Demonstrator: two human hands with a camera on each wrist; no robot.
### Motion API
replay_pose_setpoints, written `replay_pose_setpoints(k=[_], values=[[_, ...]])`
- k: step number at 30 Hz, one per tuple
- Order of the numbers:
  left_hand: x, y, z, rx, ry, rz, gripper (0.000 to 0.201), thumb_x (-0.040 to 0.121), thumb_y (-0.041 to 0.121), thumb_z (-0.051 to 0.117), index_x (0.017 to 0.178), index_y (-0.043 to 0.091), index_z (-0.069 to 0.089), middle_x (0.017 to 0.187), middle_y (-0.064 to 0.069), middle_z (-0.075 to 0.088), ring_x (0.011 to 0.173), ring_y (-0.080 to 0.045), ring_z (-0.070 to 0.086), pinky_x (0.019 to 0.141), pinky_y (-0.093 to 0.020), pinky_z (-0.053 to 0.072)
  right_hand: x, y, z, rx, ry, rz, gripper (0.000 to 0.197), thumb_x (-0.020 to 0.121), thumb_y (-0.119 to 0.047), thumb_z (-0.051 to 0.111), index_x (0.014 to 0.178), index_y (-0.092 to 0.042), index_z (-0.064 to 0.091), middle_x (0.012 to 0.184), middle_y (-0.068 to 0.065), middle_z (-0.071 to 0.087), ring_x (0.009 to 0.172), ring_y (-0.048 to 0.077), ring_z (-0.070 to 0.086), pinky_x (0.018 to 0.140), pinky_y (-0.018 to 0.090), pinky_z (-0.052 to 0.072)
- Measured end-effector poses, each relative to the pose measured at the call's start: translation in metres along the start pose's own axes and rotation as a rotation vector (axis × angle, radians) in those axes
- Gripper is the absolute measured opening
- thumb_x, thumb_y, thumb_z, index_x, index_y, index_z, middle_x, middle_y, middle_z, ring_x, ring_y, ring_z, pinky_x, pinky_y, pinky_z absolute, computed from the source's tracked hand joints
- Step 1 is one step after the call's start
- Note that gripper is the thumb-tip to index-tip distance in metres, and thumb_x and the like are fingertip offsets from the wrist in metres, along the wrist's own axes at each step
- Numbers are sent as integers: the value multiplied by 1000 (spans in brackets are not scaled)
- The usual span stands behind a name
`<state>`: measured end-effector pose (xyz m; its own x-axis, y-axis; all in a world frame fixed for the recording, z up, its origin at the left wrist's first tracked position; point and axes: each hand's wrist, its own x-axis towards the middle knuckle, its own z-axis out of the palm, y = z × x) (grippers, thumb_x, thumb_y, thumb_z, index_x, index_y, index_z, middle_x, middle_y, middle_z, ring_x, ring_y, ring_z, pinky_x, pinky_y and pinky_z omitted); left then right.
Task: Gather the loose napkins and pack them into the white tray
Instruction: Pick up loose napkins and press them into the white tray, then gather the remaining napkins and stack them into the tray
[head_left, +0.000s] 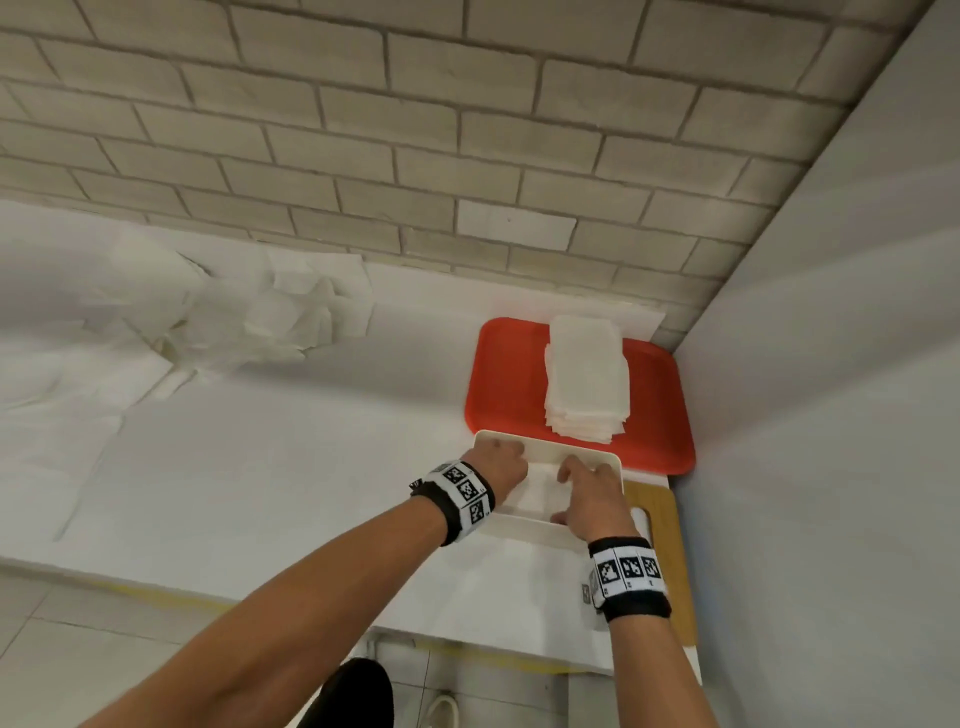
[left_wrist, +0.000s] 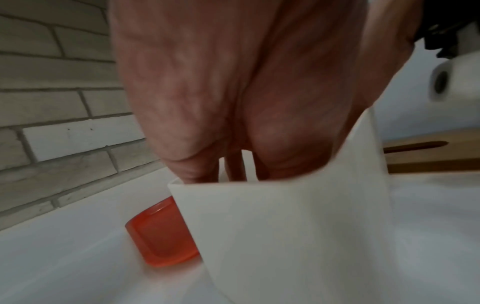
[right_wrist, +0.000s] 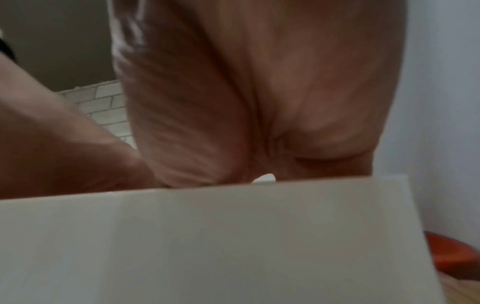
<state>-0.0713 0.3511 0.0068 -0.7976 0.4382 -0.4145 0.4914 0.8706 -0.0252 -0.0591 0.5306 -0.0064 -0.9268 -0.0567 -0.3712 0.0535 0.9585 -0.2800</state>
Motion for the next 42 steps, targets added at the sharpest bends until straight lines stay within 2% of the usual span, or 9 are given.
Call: replay_pose_setpoints(k=[5,11,15,21,28,32,35,39,42], values=[[-10,-13,-4,-150,125,9,25,97,-6,58,116,6,67,125,-13,59,115,-40,63,68,-35,44,2,1,-4,-3,13,13,55,87,-5,85,126,-27,52,134,9,47,107,25,56,94,37,54],[-123,-108,7,-746,771,-173,8,99,26,66,107,26,63,104,8,65,90,-16,65,77,-39,58,-56,-66,-22,367,442,-153,26,94,-17,82,113,-28,68,122,4,68,111,28,67,95,45,59],[-225,-223,65,-819,921,-523,8,97,23,70,99,29,65,95,12,70,89,-8,69,74,-37,61,-95,-167,-2,696,359,-327,16,98,-20,79,102,-34,72,111,-18,76,104,5,72,90,15,57],[-362,-398,183,-778,755,-1098,7,94,18,73,100,19,69,99,0,75,94,-32,72,81,-44,58,-97,-322,70,809,123,-456,15,101,-16,77,99,-30,74,106,-18,77,107,9,74,88,22,60],[-405,-487,260,-803,221,-1315,99,79,64,84,146,5,41,145,-20,45,136,-43,41,106,-60,44,-61,-464,174,613,-28,-405,8,100,-39,74,101,-37,66,99,-20,75,94,3,73,82,40,63],[-393,-482,268,-971,345,-1177,93,77,53,91,141,4,44,136,-20,57,125,-42,53,103,-49,46,-44,-543,224,286,-30,-269,58,95,-73,60,129,-27,57,125,-6,67,116,20,67,89,40,57],[-377,-456,269,-964,345,-1065,77,78,53,89,124,7,48,117,-14,64,108,-36,62,82,-39,47,-37,-583,256,44,12,-216,85,88,-77,66,139,-12,50,137,7,53,127,29,54,91,43,51],[-380,-457,250,-997,342,-1032,54,88,65,74,104,17,56,102,-2,65,95,-24,61,75,-34,42,-25,-591,267,8,-40,-234,49,100,-56,67,127,-15,64,137,7,51,129,29,48,100,42,46],[-393,-508,232,-976,587,-1197,58,101,68,50,101,12,65,106,-12,69,103,-36,65,86,-40,47,-22,-573,263,162,-40,-260,17,103,-32,69,109,-17,64,123,2,56,120,26,55,93,39,51]])
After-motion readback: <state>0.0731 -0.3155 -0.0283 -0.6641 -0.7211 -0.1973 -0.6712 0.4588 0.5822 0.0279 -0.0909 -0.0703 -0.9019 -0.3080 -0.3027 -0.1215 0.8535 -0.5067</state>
